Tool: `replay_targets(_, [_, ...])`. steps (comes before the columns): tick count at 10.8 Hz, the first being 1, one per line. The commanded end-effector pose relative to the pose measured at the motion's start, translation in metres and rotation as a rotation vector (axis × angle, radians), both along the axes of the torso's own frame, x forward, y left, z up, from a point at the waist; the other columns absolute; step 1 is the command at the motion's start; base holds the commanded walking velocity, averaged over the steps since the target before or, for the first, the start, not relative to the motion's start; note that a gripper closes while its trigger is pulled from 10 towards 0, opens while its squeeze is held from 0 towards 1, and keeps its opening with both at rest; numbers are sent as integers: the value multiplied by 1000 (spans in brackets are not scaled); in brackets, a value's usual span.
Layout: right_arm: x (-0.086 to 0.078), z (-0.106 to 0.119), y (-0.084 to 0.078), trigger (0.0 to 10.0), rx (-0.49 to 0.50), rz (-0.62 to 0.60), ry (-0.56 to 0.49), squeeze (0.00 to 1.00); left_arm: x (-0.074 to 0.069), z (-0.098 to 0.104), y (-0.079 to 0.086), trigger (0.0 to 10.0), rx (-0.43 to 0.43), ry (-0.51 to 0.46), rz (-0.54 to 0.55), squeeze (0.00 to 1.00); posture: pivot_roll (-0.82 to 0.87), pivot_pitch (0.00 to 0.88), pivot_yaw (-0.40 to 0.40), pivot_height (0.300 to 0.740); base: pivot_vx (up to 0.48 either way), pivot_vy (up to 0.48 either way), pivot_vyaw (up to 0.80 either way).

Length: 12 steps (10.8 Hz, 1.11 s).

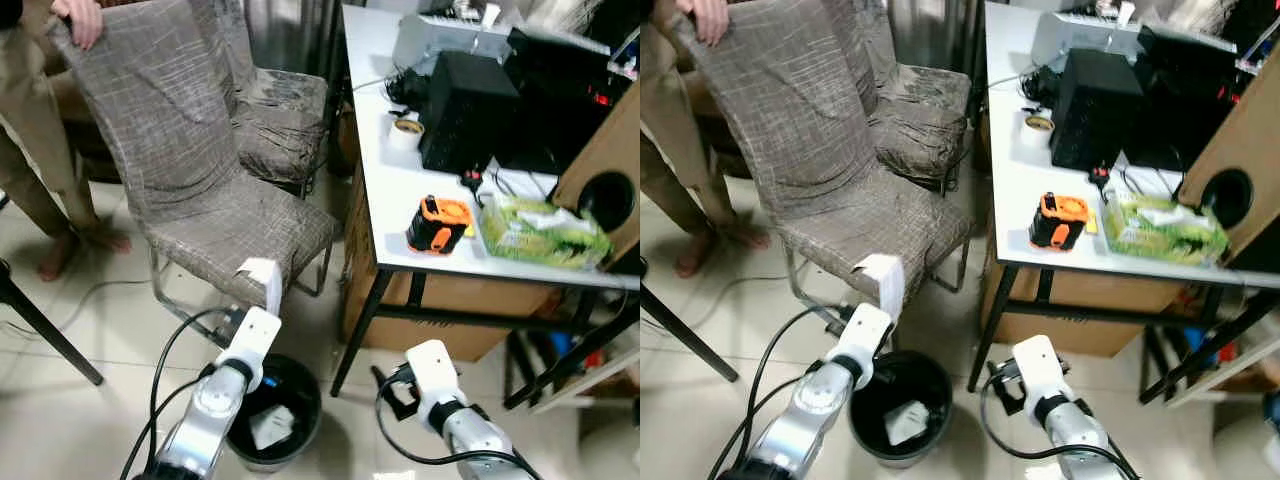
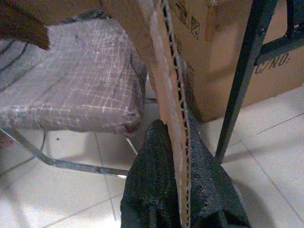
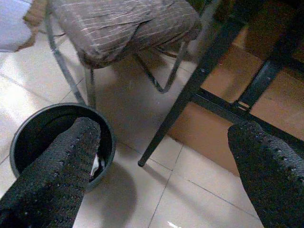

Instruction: Picking trash to rubbish bin

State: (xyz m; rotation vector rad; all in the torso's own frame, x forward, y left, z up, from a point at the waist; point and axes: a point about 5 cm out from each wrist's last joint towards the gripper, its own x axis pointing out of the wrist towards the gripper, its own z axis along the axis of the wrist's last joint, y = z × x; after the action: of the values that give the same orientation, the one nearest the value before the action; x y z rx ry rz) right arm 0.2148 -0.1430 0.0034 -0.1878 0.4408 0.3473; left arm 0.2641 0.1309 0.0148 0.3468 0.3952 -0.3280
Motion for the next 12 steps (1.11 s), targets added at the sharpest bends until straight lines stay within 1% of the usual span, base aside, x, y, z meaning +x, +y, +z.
replay_targets(1, [1, 4, -8, 10000, -10, -33, -12, 0, 1, 0, -5, 10000, 3, 2, -28, 0, -109, 0, -69, 740, 0, 0, 0])
replay_targets(2, [-4, 7, -12, 10000, -8, -56, -26, 0, 3, 2, -5, 10000, 23, -2, -70, 0, -126, 0, -26, 740, 0, 0, 0])
replay_targets(3, [-8, 10, -10, 10000, -7, -41, -30, 0, 8, 5, -5, 10000, 50, -8, -101, 0, -130, 0, 0, 740, 0, 0, 0])
replay_targets(4, [-8, 15, -4, 10000, -7, 36, -34, 0, 15, 6, -4, 10000, 62, 13, -106, 0, -131, 4, 5, 740, 0, 0, 0])
replay_targets(5, [-6, 19, 0, 10000, -11, 80, -37, 0, 19, 6, -3, 10000, 71, 27, -110, 0, -138, 19, -3, 740, 0, 0, 0])
replay_targets(6, [-2, 28, 3, 10000, -33, 147, -47, 0, 26, 4, -1, 10000, 90, 61, -101, 0, -141, 46, -16, 740, 0, 0, 0])
replay_targets(7, [0, 35, 5, 10000, -57, 213, -40, 0, 32, 0, -1, 10000, 102, 122, -120, 0, -147, 58, -21, 740, 0, 0, 0])
replay_targets(8, [-1, 39, 7, 10000, -83, 278, -19, 0, 33, -6, -4, 10000, 130, 185, -158, 0, -157, 81, -21, 740, 0, 0, 0])
replay_targets(9, [-3, 42, 6, 10000, -83, 303, 3, 0, 34, -10, -5, 10000, 134, 219, -161, 0, -164, 91, -22, 740, 0, 0, 0])
replay_targets(10, [-7, 46, 4, 10000, -61, 310, 23, 0, 37, -11, -6, 10000, 180, 222, -182, 0, -178, 118, -23, 740, 0, 0, 0])
replay_targets(11, [-10, 48, 4, 10000, -44, 313, 33, 0, 38, -11, -7, 10000, 167, 222, -176, 0, -190, 135, -26, 740, 0, 0, 0])
replay_targets(12, [-15, 51, 5, 10000, -19, 319, 45, 0, 40, -11, -9, 10000, 181, 224, -178, 0, -199, 152, -27, 740, 0, 0, 0])
